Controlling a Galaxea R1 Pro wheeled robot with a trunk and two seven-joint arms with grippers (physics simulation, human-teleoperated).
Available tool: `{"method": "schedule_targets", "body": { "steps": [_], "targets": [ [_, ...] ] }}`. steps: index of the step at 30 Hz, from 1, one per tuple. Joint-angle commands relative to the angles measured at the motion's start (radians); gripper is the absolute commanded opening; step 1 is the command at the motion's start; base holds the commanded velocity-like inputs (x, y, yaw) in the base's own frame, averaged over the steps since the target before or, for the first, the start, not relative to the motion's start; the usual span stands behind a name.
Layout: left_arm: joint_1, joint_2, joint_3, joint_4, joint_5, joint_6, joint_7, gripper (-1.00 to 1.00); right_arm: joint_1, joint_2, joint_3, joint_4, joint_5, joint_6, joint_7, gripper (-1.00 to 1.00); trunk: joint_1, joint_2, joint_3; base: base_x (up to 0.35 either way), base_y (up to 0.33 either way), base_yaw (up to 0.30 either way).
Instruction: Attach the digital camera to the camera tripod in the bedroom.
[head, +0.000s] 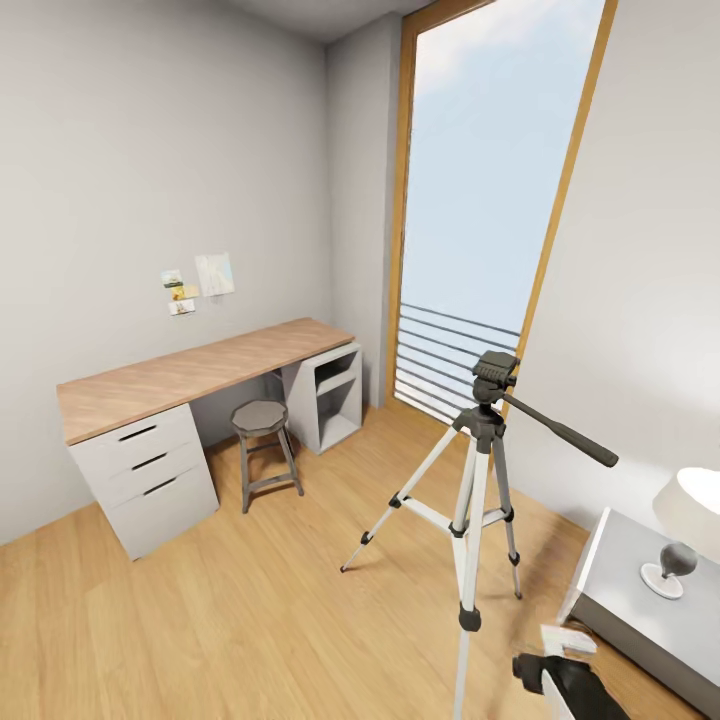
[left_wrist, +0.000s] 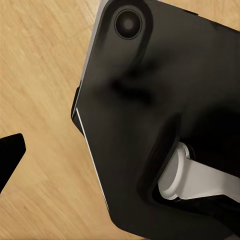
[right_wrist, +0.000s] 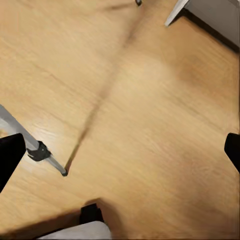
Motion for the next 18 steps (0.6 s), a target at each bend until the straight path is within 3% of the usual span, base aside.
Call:
{"method": "schedule_targets", "body": {
  "steps": [1,4,5,9,18],
  "targets": [
    [0.000,0.000,0.002,-0.001,0.004,-0.002,0.000,1.00,-0.001,-0.006,-0.001,0.086,-0.004,-0.047,-0.003,1.00,0.001,-0.002,-0.002,0.000,0.000,0.000],
    [0.000,0.000,0.002,-0.001,0.004,-0.002,0.000,1.00,-0.001,-0.012,-0.001,0.201,-0.003,-0.139,0.002,1.00,0.001,-0.002,-0.002,0.000,0.000,0.000],
    [0.000,-0.001,0.002,-0.001,0.003,-0.001,0.000,1.00,-0.001,-0.016,0.000,0.274,0.002,-0.201,0.004,1.00,0.001,-0.002,-0.002,0.000,0.000,0.000],
    [0.000,-0.001,0.002,-0.001,0.003,-0.001,0.000,1.00,-0.001,-0.021,0.002,0.410,0.033,-0.299,0.007,1.00,0.001,-0.002,-0.002,0.000,0.000,0.000],
    [0.000,0.000,0.002,-0.001,0.003,-0.001,0.000,1.00,-0.002,-0.024,0.003,0.594,0.153,-0.381,0.016,1.00,0.001,-0.002,-0.002,0.000,0.000,0.000]
  ]
}}
